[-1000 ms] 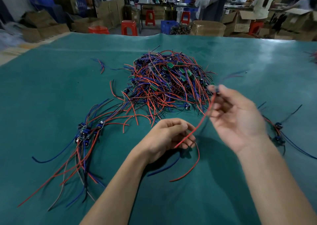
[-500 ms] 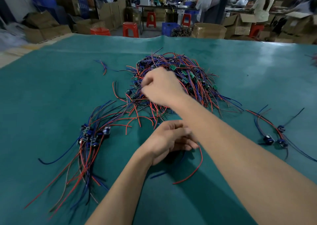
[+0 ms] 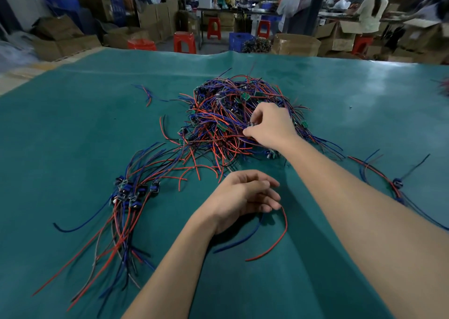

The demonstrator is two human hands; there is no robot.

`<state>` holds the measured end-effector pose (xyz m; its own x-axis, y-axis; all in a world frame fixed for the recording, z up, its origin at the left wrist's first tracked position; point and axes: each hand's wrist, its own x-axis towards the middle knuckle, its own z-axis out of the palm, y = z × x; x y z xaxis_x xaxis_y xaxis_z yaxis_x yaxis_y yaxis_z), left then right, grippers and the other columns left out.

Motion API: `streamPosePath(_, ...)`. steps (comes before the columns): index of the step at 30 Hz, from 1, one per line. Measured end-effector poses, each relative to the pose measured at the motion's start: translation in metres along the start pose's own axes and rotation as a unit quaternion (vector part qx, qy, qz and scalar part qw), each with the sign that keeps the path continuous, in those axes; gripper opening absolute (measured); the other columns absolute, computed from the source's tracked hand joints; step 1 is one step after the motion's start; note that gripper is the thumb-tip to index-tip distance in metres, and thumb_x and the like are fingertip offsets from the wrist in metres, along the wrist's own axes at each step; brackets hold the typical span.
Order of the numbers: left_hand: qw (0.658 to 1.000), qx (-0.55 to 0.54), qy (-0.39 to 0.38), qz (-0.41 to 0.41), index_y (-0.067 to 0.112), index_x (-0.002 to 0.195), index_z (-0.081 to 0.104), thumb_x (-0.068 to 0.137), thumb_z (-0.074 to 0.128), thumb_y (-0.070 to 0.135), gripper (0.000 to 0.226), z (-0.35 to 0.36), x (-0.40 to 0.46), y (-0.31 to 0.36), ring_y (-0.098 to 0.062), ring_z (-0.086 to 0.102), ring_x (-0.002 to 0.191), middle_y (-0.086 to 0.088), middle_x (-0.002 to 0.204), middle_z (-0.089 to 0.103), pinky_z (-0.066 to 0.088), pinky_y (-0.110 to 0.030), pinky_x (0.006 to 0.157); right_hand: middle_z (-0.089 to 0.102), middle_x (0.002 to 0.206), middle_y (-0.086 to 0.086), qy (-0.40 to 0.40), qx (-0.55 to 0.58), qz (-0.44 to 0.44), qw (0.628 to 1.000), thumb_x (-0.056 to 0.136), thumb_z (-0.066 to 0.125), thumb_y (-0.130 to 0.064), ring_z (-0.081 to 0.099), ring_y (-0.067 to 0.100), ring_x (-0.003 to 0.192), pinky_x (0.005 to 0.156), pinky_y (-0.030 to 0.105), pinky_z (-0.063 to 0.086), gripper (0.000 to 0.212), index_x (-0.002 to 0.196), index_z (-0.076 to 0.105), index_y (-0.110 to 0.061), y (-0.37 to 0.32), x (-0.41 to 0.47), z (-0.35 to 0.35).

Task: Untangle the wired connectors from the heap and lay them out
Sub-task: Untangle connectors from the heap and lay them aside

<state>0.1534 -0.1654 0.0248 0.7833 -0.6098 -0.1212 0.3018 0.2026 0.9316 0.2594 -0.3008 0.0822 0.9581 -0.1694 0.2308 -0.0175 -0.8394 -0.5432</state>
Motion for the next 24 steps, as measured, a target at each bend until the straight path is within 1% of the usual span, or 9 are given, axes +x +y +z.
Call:
streamPosePath(2, 1.000, -0.002, 0.000, -0.002, 0.002, 0.103, 0.063, 0.101, 0.046, 0.002, 0.017, 0.000, -0.001, 0.001, -0.017, 0.068, 0.066, -0.015, 0.084, 0.069, 0.054, -0.021, 0.063, 0.064, 0.074, -0.009, 0.050, 0.069, -0.007, 0.996, 0.071, 0.088, -0.029, 0.063, 0.017, 0.078, 0.065, 0.027, 0.041, 0.029, 0.073, 0.059, -0.026, 0.005, -0.006, -0.014)
streamPosePath(5, 1.000, -0.008, 0.001, -0.001, 0.000, 0.104, 0.063, 0.101, 0.046, 0.002, 0.017, 0.000, 0.000, 0.001, -0.018, 0.068, 0.067, -0.016, 0.085, 0.068, 0.054, -0.021, 0.063, 0.071, 0.077, 0.000, 0.105, 0.247, 0.017, 0.963, 0.075, 0.088, -0.025, 0.064, 0.016, 0.070, 0.071, 0.032, 0.051, 0.023, 0.080, 0.065, -0.026, 0.007, -0.019, -0.046)
streamPosePath(6, 1.000, -0.010, 0.001, -0.002, 0.000, 0.105, 0.062, 0.101, 0.046, 0.002, 0.017, 0.000, 0.000, 0.000, -0.018, 0.068, 0.067, -0.016, 0.085, 0.068, 0.054, -0.022, 0.063, 0.072, 0.078, 0.002, 0.125, 0.297, 0.020, 0.946, 0.078, 0.086, -0.022, 0.063, 0.015, 0.066, 0.067, 0.033, 0.052, 0.019, 0.081, 0.067, -0.025, 0.007, -0.025, -0.058)
streamPosePath(9, 1.000, -0.016, 0.004, -0.002, -0.001, 0.107, 0.062, 0.100, 0.047, 0.001, 0.017, -0.001, 0.000, 0.001, -0.019, 0.068, 0.068, -0.017, 0.085, 0.068, 0.054, -0.022, 0.063, 0.068, 0.068, 0.000, 0.171, 0.422, 0.010, 0.890, 0.085, 0.078, -0.017, 0.055, 0.008, 0.050, 0.049, 0.022, 0.044, 0.015, 0.074, 0.069, -0.019, 0.006, -0.050, -0.097)
streamPosePath(14, 0.999, -0.036, 0.018, 0.002, 0.001, 0.110, 0.060, 0.101, 0.048, 0.003, 0.015, -0.002, 0.001, 0.000, -0.021, 0.070, 0.070, -0.018, 0.085, 0.068, 0.056, -0.023, 0.064, 0.065, 0.058, -0.002, 0.096, 0.599, 0.013, 0.795, 0.083, 0.077, -0.023, 0.055, 0.008, 0.048, 0.044, 0.020, 0.039, 0.028, 0.056, 0.070, -0.019, 0.011, -0.100, -0.129)
streamPosePath(16, 0.999, -0.047, 0.017, 0.005, 0.001, 0.111, 0.062, 0.101, 0.052, 0.011, 0.018, -0.001, 0.001, 0.001, -0.023, 0.070, 0.072, -0.020, 0.088, 0.070, 0.057, -0.025, 0.066, 0.063, 0.055, -0.002, 0.046, 0.587, 0.037, 0.807, 0.079, 0.079, -0.023, 0.053, 0.007, 0.046, 0.042, 0.018, 0.038, 0.024, 0.056, 0.072, -0.018, 0.017, -0.110, -0.114)
streamPosePath(20, 0.999, -0.047, -0.004, 0.008, 0.009, 0.107, 0.070, 0.091, 0.057, 0.037, 0.035, 0.001, -0.001, 0.004, -0.023, 0.071, 0.075, -0.017, 0.093, 0.073, 0.058, -0.026, 0.071, 0.062, 0.056, 0.001, 0.007, 0.448, 0.074, 0.891, 0.079, 0.082, -0.017, 0.047, 0.007, 0.045, 0.044, 0.017, 0.036, 0.016, 0.066, 0.073, -0.012, 0.033, -0.126, -0.047)
streamPosePath(22, 0.999, -0.026, -0.014, 0.020, 0.011, 0.099, 0.072, 0.090, 0.059, 0.035, 0.029, 0.000, -0.001, 0.002, -0.020, 0.071, 0.077, -0.015, 0.093, 0.074, 0.057, -0.025, 0.072, 0.063, 0.059, 0.000, 0.019, 0.421, 0.074, 0.904, 0.080, 0.084, -0.017, 0.048, 0.007, 0.050, 0.049, 0.018, 0.038, 0.014, 0.069, 0.075, -0.014, 0.038, -0.131, -0.019)
streamPosePath(24, 0.999, -0.012, -0.015, 0.035, 0.008, 0.095, 0.070, 0.089, 0.062, 0.026, 0.021, -0.003, -0.001, -0.001, -0.017, 0.068, 0.073, -0.012, 0.088, 0.072, 0.055, -0.022, 0.070, 0.060, 0.064, 0.007, 0.035, 0.412, 0.075, 0.908, 0.077, 0.087, -0.025, 0.048, 0.012, 0.058, 0.056, 0.026, 0.040, 0.014, 0.074, 0.076, -0.016, 0.043, -0.131, -0.004)
